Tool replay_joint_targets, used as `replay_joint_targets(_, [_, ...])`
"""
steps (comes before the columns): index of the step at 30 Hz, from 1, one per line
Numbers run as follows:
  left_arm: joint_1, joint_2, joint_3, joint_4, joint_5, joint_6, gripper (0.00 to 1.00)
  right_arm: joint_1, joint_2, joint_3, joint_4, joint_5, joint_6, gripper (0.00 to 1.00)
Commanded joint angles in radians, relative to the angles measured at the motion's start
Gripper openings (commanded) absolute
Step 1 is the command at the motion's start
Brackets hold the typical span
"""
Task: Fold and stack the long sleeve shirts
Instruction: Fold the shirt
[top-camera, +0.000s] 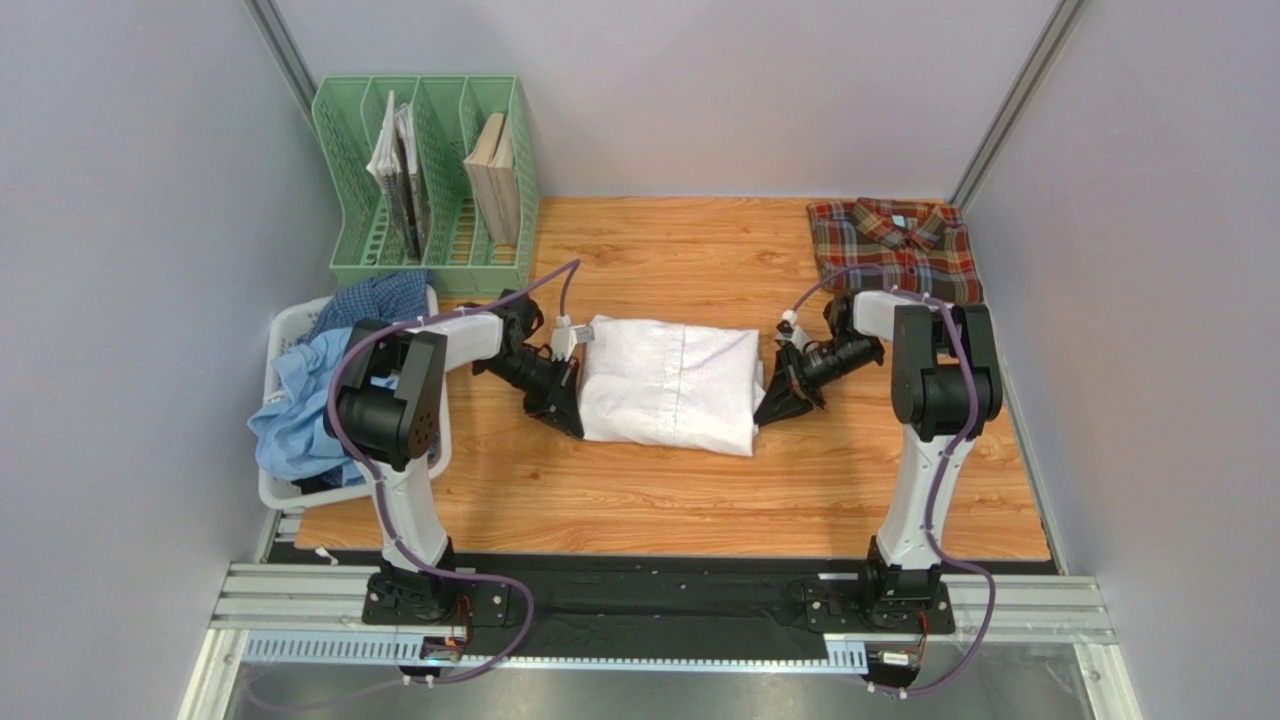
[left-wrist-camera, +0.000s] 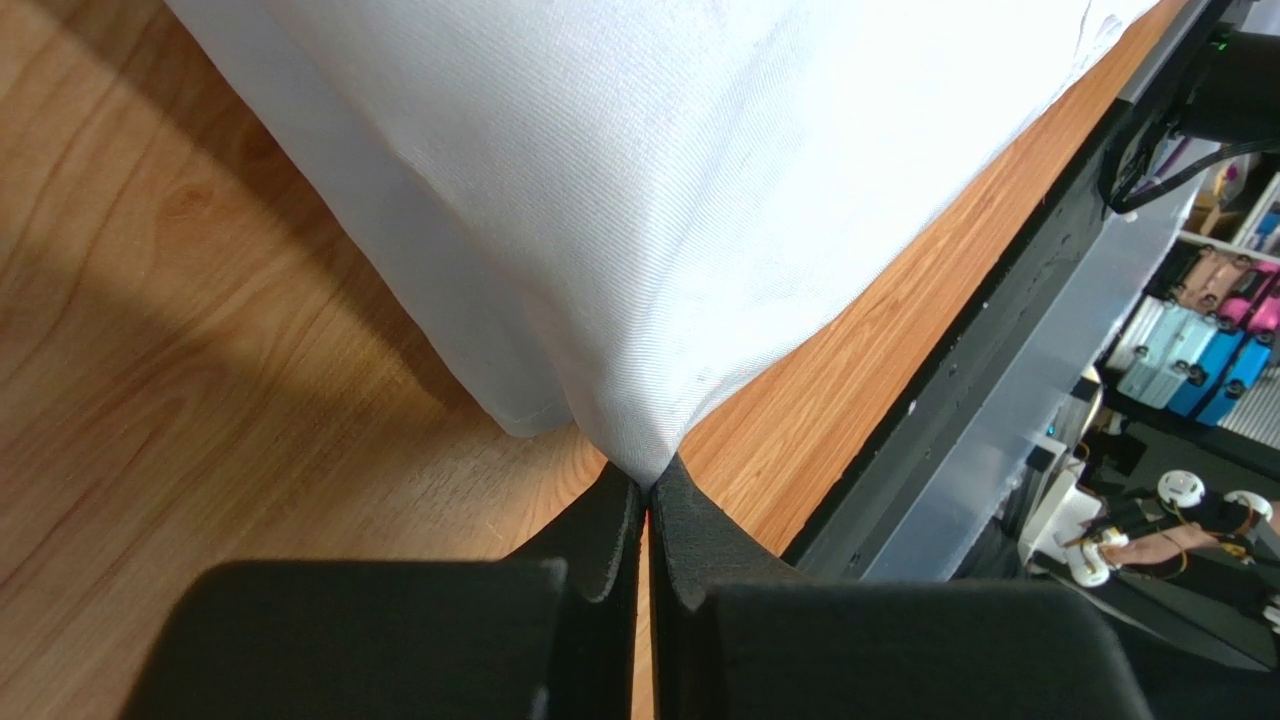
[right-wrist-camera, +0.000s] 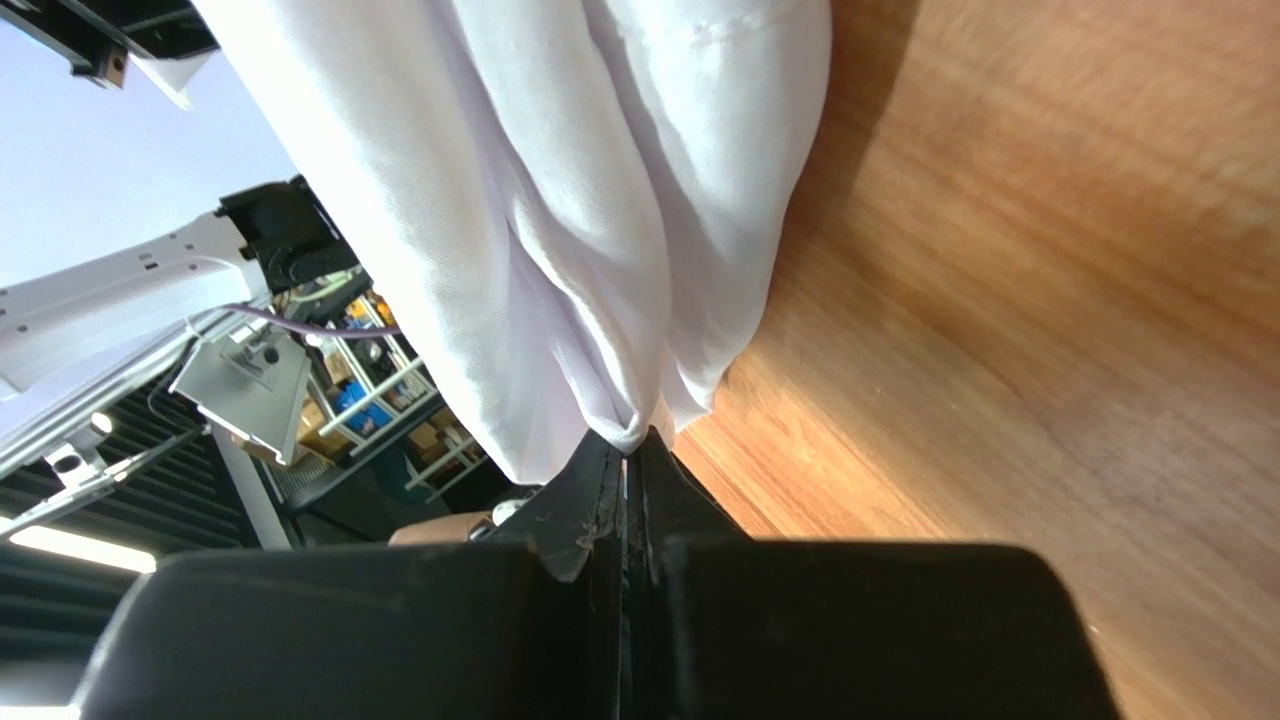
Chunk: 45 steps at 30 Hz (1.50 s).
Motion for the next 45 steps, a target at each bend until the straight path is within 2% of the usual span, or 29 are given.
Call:
replay_joint_targets(1, [0.010,-0.046,-0.001,0.007,-0.034,0.017,0.00,-0.012,0.002,0.019,-0.080,0.034,-0.067,0.00])
replay_joint_targets(13, [0.019,-0.080,-0.021,0.033,-0.050,-0.005,0.00,-0.065,0.022,-0.009,-0.057,0.117,-0.093,0.00])
replay_joint_targets(19, [0.018,-0.095,-0.033,0.045,-0.016,-0.013,0.01,-0.040,0.024,-0.035,-0.019,0.087,-0.066,0.00])
replay_joint_targets(20, [0.018,-0.102,-0.042,0.051,-0.013,-0.020,0.02,-0.034,0.022,-0.041,-0.008,0.085,-0.059,0.00])
replay_joint_targets(24, [0.024,-0.149,-0.035,0.007,-0.013,-0.016,0.34,-0.029,0.019,-0.018,-0.049,0.099,-0.101,0.01])
replay_joint_targets(27, [0.067,-0.227,-0.019,-0.041,-0.017,0.024,0.43,-0.064,-0.047,0.017,-0.113,0.123,-0.163,0.14])
replay_joint_targets(29, [0.073,-0.278,0.036,-0.065,-0.059,0.105,0.48,-0.072,-0.085,0.052,-0.140,0.120,-0.170,0.27])
replay_joint_targets(30, [0.068,-0.290,0.057,-0.070,-0.083,0.128,0.54,-0.072,-0.123,0.063,-0.138,0.117,-0.162,0.30])
replay_joint_targets(31, [0.052,-0.296,0.083,-0.070,-0.131,0.183,0.54,-0.072,-0.142,0.068,-0.126,0.107,-0.144,0.36])
replay_joint_targets(33, [0.018,-0.274,0.172,-0.087,-0.158,0.228,0.53,-0.054,-0.173,0.080,-0.068,0.067,-0.057,0.39])
replay_joint_targets(37, [-0.108,-0.137,0.368,-0.150,-0.214,0.287,0.48,0.032,-0.176,0.104,0.026,-0.011,0.077,0.37])
replay_joint_targets(39, [-0.137,-0.056,0.404,-0.153,-0.249,0.287,0.44,0.090,-0.177,0.098,0.084,-0.012,0.135,0.35])
replay_joint_targets(42, [-0.162,0.048,0.439,-0.177,-0.287,0.273,0.37,0.148,-0.153,0.083,0.107,0.048,0.122,0.33])
replay_joint_targets(45, [-0.160,0.108,0.391,-0.186,-0.316,0.250,0.32,0.163,-0.087,0.066,0.115,0.114,0.103,0.33])
